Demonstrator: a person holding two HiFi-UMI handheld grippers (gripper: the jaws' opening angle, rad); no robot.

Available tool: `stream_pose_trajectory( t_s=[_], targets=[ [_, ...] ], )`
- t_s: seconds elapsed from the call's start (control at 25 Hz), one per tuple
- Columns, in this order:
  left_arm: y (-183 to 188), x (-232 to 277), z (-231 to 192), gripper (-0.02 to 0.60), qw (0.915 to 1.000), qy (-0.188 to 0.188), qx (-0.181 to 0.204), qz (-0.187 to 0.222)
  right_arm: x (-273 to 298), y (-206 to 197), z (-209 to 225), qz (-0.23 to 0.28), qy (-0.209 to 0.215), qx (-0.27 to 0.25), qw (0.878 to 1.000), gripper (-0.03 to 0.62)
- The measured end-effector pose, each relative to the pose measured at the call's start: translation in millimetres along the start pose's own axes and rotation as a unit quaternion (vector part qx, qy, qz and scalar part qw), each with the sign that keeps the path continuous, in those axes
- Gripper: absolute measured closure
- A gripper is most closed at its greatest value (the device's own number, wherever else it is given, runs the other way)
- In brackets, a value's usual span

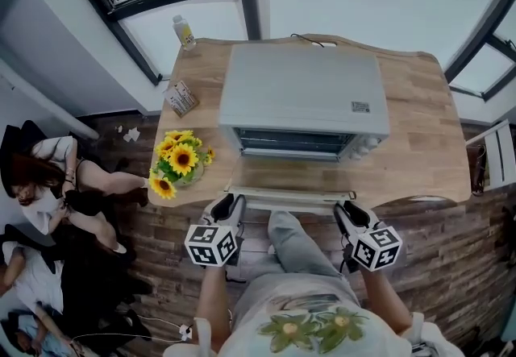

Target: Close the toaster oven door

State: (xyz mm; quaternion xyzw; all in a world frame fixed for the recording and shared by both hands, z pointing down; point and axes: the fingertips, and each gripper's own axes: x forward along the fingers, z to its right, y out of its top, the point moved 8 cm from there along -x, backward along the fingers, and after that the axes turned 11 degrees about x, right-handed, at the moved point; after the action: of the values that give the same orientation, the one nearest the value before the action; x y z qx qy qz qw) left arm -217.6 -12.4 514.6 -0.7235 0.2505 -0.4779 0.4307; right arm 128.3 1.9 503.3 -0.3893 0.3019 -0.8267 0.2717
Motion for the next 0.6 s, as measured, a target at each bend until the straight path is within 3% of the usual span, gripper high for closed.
stream_pose_trajectory(
  t_s=[0.6],
  targets=[
    [22, 2, 0, 0.477, 0.9996, 0.011, 0.022, 0.015, 1, 19, -5, 0.020, 0.003, -0.007, 1.000, 0.497]
  ],
)
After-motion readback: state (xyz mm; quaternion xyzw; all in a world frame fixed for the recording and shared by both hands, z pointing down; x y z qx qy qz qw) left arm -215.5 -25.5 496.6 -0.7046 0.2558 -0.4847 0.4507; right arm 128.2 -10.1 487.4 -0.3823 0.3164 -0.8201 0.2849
